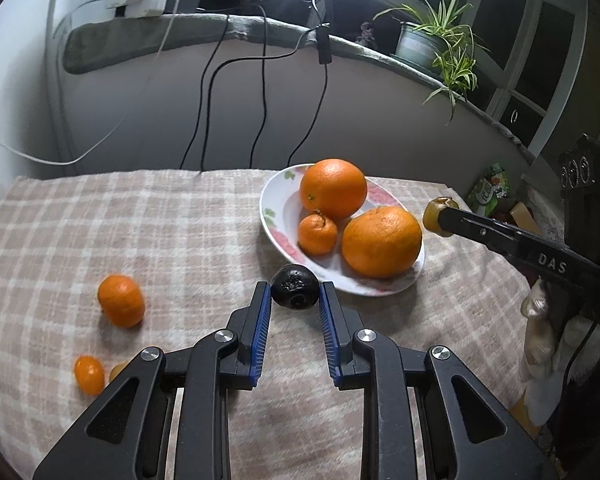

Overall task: Organize fruits
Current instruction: 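Carry the wrinkled fruit with the right tool while the left tool carries the plum to the plate, then open the right tool over the plate while the left tool releases the plum there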

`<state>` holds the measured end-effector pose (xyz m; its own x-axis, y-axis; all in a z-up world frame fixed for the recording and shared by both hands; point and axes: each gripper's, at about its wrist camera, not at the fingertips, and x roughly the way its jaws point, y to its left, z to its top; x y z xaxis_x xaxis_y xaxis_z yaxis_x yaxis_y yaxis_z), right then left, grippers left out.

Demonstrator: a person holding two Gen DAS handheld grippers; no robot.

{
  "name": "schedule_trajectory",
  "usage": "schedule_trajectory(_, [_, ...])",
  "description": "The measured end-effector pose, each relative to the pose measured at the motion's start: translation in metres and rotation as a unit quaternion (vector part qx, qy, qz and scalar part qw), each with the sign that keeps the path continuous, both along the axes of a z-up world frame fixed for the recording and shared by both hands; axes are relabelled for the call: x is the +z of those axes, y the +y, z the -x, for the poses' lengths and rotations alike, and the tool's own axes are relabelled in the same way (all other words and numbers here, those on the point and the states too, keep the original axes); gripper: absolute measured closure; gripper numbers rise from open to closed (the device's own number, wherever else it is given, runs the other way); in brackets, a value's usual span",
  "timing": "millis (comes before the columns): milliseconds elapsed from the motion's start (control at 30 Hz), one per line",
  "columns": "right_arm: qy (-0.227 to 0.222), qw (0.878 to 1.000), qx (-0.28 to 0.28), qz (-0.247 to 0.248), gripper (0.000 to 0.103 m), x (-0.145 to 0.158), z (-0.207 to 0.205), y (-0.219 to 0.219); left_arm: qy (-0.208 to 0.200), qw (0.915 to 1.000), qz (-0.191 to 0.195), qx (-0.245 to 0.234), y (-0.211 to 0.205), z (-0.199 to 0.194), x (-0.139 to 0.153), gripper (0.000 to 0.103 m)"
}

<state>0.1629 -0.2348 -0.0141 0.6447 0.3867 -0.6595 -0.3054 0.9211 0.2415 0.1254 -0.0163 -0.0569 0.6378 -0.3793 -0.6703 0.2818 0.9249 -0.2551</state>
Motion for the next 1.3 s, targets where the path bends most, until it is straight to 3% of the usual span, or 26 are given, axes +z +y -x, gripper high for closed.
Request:
schedule_trajectory(667, [0.025,0.999,-0.036,0.009,0.073,-0.024,-0.046,-0.032,0.012,0.9997,-0.005,-0.019,-0.028,-0.028,-0.005,0.08])
schedule_trajectory(1300, [0.041,0.999,-0.024,0.014,0.073,-0.033,-0.063,-0.024,0.013,0.9995,-0.011,-0.028,-0.036,-0.036,-0.006,0.08])
